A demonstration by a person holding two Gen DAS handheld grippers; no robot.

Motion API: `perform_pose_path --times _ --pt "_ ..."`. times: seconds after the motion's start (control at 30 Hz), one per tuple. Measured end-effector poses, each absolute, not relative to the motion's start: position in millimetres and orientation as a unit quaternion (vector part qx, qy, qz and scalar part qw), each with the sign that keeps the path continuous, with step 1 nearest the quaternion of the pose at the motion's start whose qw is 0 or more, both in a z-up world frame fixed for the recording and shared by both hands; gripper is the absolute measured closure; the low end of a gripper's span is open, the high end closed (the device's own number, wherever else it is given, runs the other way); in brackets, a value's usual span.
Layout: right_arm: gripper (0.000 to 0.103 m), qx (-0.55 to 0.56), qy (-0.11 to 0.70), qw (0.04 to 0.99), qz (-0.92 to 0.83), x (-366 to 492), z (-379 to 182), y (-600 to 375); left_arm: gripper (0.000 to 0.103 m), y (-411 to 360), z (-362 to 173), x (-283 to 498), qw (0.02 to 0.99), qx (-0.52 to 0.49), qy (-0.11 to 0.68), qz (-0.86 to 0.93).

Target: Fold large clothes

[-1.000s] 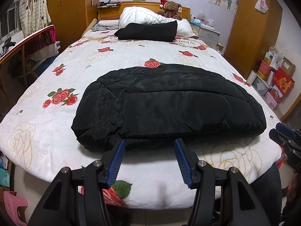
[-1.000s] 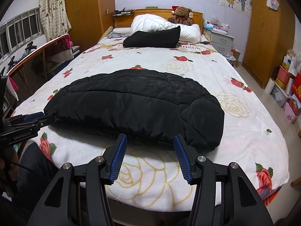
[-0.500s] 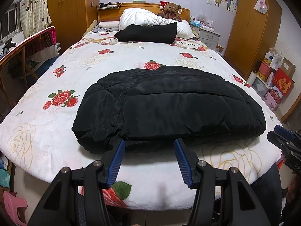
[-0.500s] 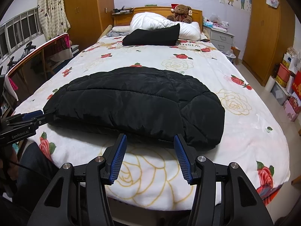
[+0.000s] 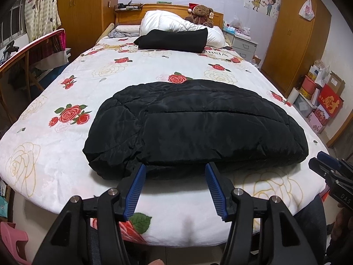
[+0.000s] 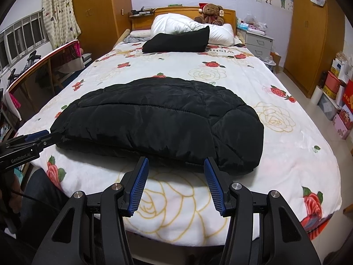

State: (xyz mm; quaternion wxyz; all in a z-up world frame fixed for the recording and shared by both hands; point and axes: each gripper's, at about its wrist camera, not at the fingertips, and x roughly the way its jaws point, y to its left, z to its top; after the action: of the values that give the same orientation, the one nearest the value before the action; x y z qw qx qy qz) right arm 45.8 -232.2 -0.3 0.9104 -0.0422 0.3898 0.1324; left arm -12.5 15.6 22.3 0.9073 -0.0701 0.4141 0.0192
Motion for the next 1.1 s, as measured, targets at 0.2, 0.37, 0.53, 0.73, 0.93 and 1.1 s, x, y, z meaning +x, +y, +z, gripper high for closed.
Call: perform_pose_path --times 0.2,0.37,0.53,0.73,0.93,1.1 --pt "0.050 -0.042 0.390 0.910 0.132 45.6 -0.7 -232.5 0.041 14.6 22.1 -12.7 0.907 -0.075 0.414 0.014" --pt "0.050 -0.041 0.391 0.910 0.131 45.4 -1.3 -233.0 0.040 13.3 20.3 -13.3 0.906 -0.075 0.416 0.015" --pt "0.050 -0.041 0.392 0.910 0.130 45.0 -1.7 -233.1 0.039 10.5 20.9 -14.3 0.908 -0.069 0.414 0.020" --pt "0.050 -0.041 0.392 0.910 0.130 45.4 -1.6 -233.4 0.038 8.2 22.7 -15.6 0.909 -0.067 0.412 0.013" --pt "0.050 -0.040 0.392 0.910 0.129 45.3 -2.1 -234.0 0.038 9.3 21.3 -14.5 0.906 -0.071 0.418 0.011" --pt "0.050 -0.039 0.393 0.910 0.127 44.5 -3.0 -234.2 0.037 8.9 20.8 -14.8 0.907 -0.070 0.416 0.016"
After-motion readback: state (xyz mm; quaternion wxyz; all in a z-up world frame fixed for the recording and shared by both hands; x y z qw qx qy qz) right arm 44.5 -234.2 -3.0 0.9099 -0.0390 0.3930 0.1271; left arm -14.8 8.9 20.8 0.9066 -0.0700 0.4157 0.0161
